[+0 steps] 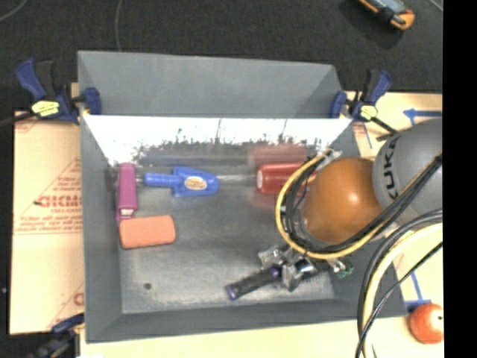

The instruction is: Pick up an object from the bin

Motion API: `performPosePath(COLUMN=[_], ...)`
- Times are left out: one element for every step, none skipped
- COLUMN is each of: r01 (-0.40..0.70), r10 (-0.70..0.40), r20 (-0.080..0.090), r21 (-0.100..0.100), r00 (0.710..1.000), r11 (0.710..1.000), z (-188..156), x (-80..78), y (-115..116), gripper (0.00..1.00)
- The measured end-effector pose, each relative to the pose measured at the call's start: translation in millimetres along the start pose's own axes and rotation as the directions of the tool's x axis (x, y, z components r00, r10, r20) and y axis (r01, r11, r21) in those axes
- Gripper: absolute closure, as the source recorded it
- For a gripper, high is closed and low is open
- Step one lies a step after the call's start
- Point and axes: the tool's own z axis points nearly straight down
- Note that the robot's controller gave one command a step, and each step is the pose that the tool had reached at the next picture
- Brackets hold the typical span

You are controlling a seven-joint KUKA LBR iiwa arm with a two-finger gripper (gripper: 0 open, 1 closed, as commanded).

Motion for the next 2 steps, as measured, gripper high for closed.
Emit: performPosePath(r01=[0.000,-0.001], r10=[0.000,0.001], r20=[0.000,-0.010], r21=[0.000,-0.007], r00=[1.000,1.000], r11=[1.000,1.000], z=[0,-18], x=[0.0,2.7], y=[0,2], gripper=[1.00,1.00])
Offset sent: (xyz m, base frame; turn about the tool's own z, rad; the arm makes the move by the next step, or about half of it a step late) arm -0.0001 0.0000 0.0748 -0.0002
